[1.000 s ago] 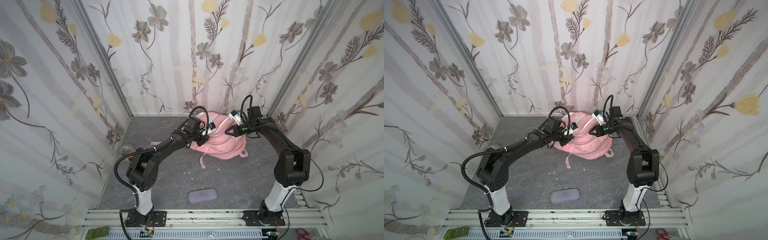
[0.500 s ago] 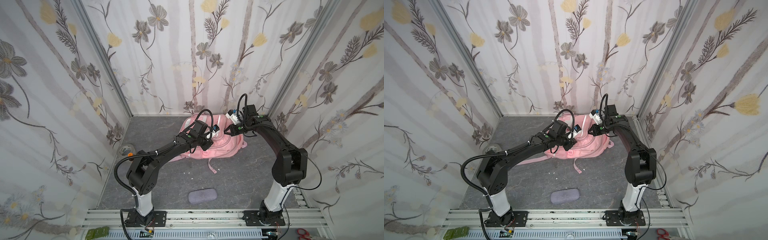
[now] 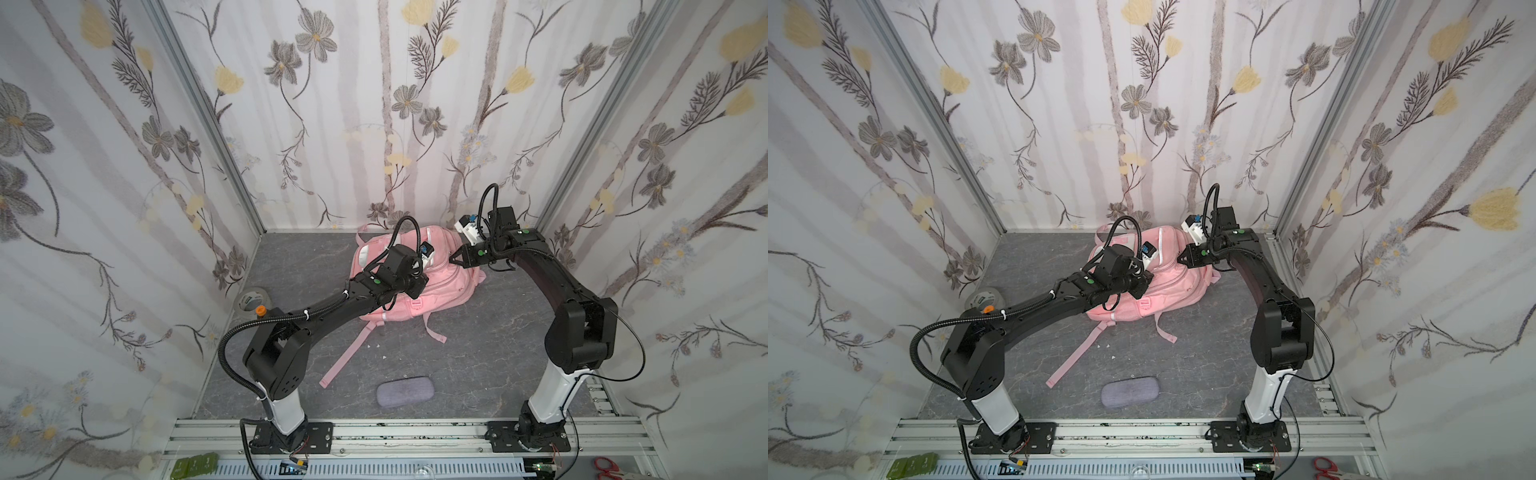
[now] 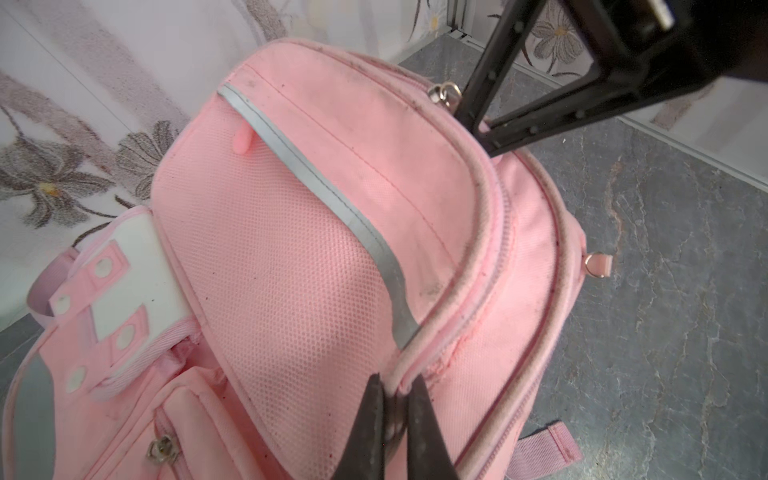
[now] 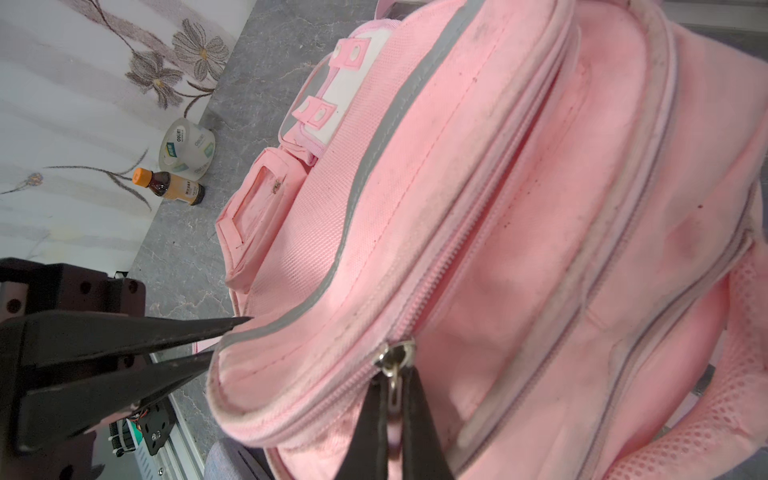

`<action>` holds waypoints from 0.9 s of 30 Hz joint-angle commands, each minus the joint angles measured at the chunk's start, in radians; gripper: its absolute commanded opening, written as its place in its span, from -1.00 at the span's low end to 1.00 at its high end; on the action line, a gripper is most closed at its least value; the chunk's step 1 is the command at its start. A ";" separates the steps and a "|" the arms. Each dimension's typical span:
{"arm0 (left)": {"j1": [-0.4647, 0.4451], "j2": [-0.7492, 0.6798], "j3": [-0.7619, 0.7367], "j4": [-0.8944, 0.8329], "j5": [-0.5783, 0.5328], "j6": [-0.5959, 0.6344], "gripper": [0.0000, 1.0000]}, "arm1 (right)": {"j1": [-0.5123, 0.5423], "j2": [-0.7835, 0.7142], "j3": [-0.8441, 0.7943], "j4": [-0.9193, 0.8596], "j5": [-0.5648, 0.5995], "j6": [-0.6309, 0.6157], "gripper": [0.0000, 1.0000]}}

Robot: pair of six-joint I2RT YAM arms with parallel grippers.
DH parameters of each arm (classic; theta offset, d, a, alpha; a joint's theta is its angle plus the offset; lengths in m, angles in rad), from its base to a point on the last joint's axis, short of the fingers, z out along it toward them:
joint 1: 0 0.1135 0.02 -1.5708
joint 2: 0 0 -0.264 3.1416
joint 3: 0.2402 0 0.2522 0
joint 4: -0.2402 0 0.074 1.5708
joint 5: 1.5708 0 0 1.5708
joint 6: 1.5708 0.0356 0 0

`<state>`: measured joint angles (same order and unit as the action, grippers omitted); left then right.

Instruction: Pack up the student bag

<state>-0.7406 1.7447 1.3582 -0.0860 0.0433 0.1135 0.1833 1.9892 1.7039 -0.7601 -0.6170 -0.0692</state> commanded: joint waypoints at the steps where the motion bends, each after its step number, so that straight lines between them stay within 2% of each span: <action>1: 0.002 -0.002 0.021 0.160 -0.103 -0.091 -1.00 | 0.014 -0.006 0.027 -0.072 -0.019 -0.009 -1.00; 6: -0.010 0.062 0.088 0.090 -0.148 -0.129 -1.00 | 0.072 -0.037 0.004 -0.084 -0.064 0.004 -1.00; 13: -0.014 0.115 0.186 0.074 -0.199 -0.176 -1.00 | 0.123 -0.083 -0.063 -0.071 -0.050 0.034 -1.00; 15: -0.014 0.119 0.188 0.096 -0.171 -0.177 -1.00 | 0.132 -0.087 -0.070 -0.054 -0.053 0.045 -1.00; 22: -0.011 0.072 0.115 0.221 0.064 -0.106 -1.00 | 0.119 -0.041 -0.034 0.029 -0.107 0.078 -1.00; 23: -0.007 0.063 0.103 0.210 0.093 -0.086 -0.88 | 0.110 -0.035 -0.023 0.033 -0.116 0.080 -1.00; 24: -0.004 0.056 0.102 0.191 0.106 -0.070 -0.48 | 0.102 -0.031 -0.013 0.032 -0.120 0.082 -1.00; 25: 0.001 0.048 0.070 0.175 0.107 -0.061 -0.22 | 0.095 -0.027 -0.005 0.033 -0.124 0.082 -1.00; 26: 0.009 0.040 0.055 0.155 0.115 -0.052 -0.09 | 0.089 -0.024 0.001 0.031 -0.129 0.082 -1.00; 27: 0.020 0.032 0.040 0.137 0.132 -0.038 -0.06 | 0.083 -0.023 0.006 0.028 -0.132 0.082 -1.00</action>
<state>-0.7368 1.8000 1.4265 -0.0235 0.0807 0.0269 0.2741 1.9579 1.6875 -0.7689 -0.6392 0.0029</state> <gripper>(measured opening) 0.441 0.063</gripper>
